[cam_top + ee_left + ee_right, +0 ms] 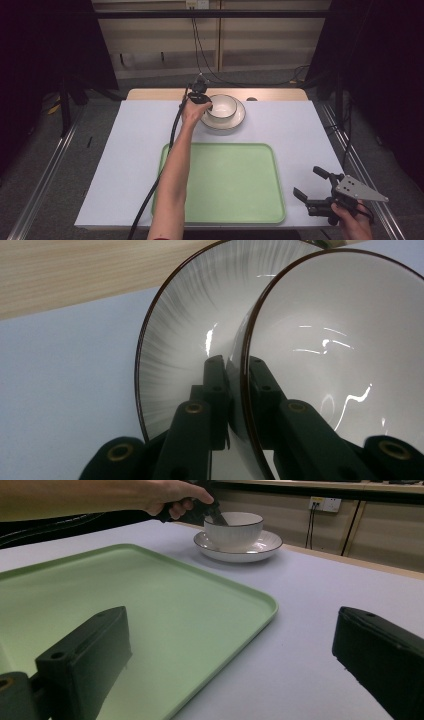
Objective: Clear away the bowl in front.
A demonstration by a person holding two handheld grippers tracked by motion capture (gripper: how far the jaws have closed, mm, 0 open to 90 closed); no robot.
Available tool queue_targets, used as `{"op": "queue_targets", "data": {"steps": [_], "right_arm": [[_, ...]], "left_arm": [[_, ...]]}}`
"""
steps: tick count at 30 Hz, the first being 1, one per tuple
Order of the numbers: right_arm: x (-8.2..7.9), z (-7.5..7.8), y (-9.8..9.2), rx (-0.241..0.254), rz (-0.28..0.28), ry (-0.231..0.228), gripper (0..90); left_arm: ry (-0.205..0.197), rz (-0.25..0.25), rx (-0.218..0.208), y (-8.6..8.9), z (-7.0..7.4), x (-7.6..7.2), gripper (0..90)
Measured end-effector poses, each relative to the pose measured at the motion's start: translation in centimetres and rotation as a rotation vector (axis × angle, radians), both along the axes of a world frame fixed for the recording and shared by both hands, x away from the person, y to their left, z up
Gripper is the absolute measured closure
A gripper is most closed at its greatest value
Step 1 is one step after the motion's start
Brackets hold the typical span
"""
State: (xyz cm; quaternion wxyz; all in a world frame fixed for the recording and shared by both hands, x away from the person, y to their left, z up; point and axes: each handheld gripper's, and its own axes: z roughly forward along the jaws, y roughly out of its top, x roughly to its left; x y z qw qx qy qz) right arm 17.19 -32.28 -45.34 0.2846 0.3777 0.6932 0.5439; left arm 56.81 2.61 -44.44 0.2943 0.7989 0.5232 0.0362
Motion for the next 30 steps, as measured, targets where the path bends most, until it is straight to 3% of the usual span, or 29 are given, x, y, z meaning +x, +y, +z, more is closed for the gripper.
{"op": "queue_targets", "data": {"steps": [4, 6, 16, 20, 22, 23, 30], "right_arm": [[0.0, 0.0, 0.0, 0.0, 0.001, 0.0, 1.6], [0.0, 0.0, 0.0, 0.0, 0.0, 0.0, 1.5], [0.0, 0.0, 0.0, 0.001, 0.002, -0.003, 1.6], [0.0, 0.0, 0.0, 0.005, 0.006, -0.007, 1.6], [0.0, 0.0, 0.0, 0.006, 0.001, -0.009, 1.6], [0.0, 0.0, 0.0, 0.005, 0.004, -0.009, 1.5], [-0.1, 0.0, 0.1, 0.007, 0.011, -0.005, 1.6]], "left_arm": [[0.004, 0.006, -0.018, 0.0, -0.1, 0.0, 81.5], [0.026, 0.01, -0.046, 0.2, 0.0, 0.0, 82.6], [0.024, 0.005, -0.058, 0.1, 0.2, -0.2, 82.5], [0.04, 0.006, -0.093, 0.1, 0.2, -0.3, 82.5], [0.031, 0.009, -0.108, 0.0, 0.6, -0.4, 82.5], [0.026, -0.017, -0.095, 0.1, 0.9, -0.4, 82.5], [0.004, -0.008, -0.12, 0.6, 2.3, -0.8, 82.5]]}}
